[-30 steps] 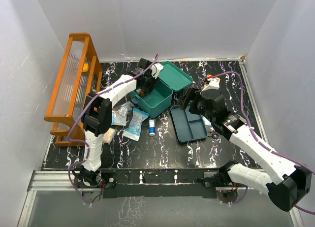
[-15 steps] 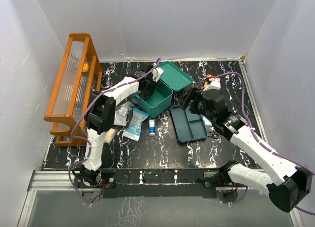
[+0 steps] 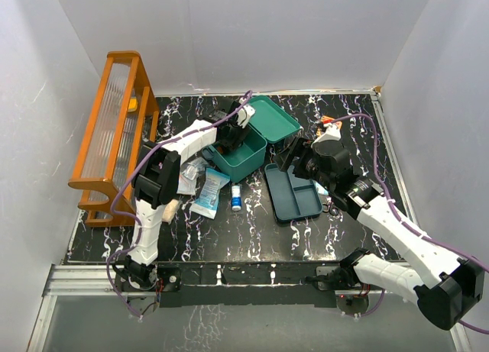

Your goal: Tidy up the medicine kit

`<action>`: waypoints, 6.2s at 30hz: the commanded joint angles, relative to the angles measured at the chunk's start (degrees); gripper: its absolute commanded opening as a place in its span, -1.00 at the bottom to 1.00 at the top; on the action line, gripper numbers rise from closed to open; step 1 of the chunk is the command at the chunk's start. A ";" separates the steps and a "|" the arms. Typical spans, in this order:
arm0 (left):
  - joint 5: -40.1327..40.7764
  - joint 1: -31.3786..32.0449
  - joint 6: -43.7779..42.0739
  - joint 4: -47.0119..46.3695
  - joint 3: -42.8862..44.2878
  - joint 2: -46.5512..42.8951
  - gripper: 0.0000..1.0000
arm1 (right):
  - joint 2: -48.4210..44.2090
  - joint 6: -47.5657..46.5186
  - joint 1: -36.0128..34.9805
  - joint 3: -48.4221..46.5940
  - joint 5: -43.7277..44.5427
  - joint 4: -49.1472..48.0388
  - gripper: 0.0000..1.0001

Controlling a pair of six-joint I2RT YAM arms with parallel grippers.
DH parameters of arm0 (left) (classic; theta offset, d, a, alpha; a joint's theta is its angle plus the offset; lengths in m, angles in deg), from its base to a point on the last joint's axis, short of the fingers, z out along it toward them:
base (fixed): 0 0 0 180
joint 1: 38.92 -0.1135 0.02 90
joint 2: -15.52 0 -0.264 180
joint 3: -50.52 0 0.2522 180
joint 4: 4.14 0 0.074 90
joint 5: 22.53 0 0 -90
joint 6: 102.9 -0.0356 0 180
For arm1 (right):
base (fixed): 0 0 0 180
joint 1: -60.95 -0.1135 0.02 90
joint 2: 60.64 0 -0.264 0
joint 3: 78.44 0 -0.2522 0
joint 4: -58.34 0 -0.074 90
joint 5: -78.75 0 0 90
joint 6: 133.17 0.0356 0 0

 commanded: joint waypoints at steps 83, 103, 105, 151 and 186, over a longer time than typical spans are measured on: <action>-7.32 11.57 15.11 -1.39 -13.54 -18.27 -0.42 | 0.15 4.14 0.22 -0.29 2.46 -0.48 0.36; -4.73 5.13 19.81 -3.82 -5.39 -6.08 -0.54 | -0.23 0.74 0.23 0.82 2.43 -3.03 0.36; -4.82 4.61 18.82 -3.48 -3.65 -4.06 -0.54 | -0.33 0.71 0.27 0.66 2.54 -2.94 0.36; 13.06 3.09 24.80 1.17 -21.63 -46.49 0.37 | 11.91 0.37 -7.86 -6.21 -3.00 -6.23 0.23; 14.56 2.98 21.44 -10.48 -27.27 -67.96 0.64 | 57.09 14.51 -30.64 -28.79 27.64 -3.97 -0.10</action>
